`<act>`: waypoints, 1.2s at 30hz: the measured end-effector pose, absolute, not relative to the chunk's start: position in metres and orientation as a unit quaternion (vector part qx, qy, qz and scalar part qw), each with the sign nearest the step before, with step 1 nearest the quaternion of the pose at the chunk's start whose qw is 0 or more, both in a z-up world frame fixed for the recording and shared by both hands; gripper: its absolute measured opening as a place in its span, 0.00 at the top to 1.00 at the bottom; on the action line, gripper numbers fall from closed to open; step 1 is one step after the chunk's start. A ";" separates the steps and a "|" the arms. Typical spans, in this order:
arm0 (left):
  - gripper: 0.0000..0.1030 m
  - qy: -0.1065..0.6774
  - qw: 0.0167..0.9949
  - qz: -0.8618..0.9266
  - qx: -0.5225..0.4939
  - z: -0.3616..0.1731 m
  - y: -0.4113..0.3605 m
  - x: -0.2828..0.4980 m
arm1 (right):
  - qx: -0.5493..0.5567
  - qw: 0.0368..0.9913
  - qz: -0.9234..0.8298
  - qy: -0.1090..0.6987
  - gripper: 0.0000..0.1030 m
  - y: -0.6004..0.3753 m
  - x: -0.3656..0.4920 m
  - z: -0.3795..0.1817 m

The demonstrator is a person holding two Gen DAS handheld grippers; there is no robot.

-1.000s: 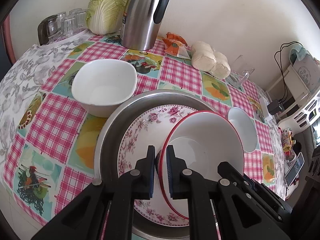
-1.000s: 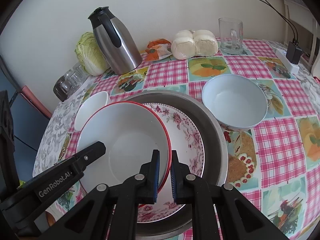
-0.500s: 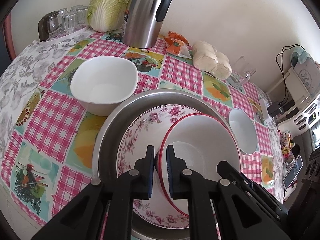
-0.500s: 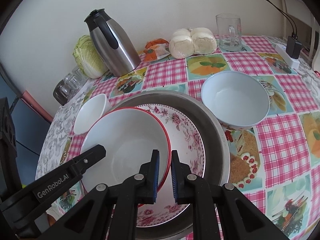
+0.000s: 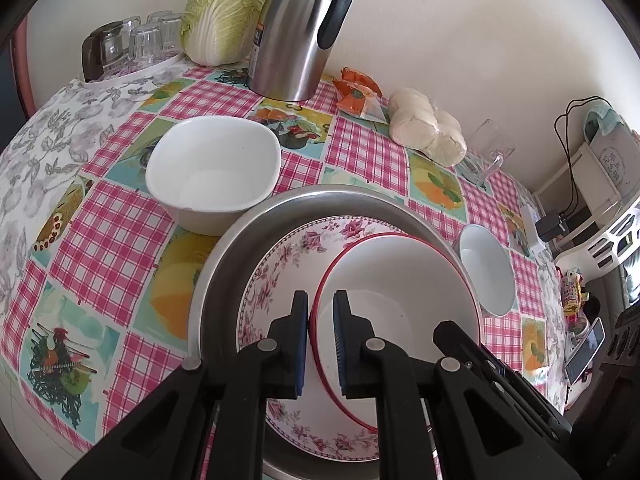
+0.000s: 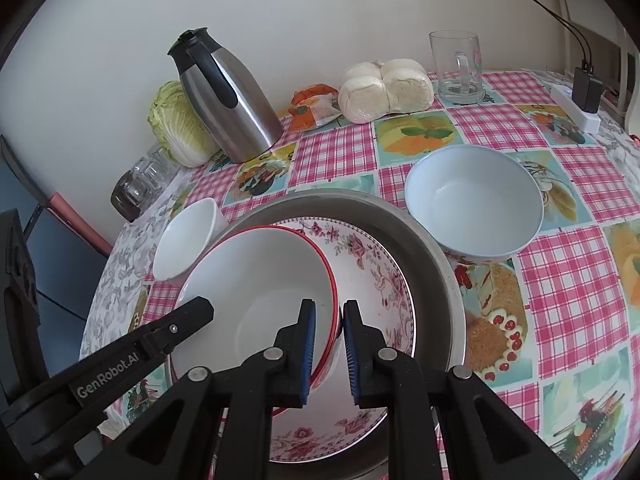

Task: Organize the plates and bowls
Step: 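Lower the red-rim bowl onto the floral-rim plate inside the basin, then open both grippers to release the red-rim bowl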

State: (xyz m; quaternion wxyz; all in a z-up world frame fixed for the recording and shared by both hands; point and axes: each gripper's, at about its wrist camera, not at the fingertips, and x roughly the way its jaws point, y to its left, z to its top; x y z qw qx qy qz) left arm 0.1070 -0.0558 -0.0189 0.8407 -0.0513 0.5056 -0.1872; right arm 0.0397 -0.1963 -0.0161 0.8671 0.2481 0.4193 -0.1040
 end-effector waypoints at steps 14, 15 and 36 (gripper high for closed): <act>0.84 0.500 0.844 -0.188 -0.051 -0.017 -0.055 0.106 | 0.255 0.868 -0.098 0.414 0.80 -0.197 0.040 -0.017; 0.84 0.499 0.845 -0.186 -0.050 -0.016 -0.055 0.106 | 0.258 0.867 -0.098 0.416 0.80 -0.198 0.040 -0.018; 0.41 0.466 0.865 -0.171 -0.068 0.006 -0.042 0.098 | 0.233 0.883 -0.120 0.390 0.51 -0.206 0.027 0.008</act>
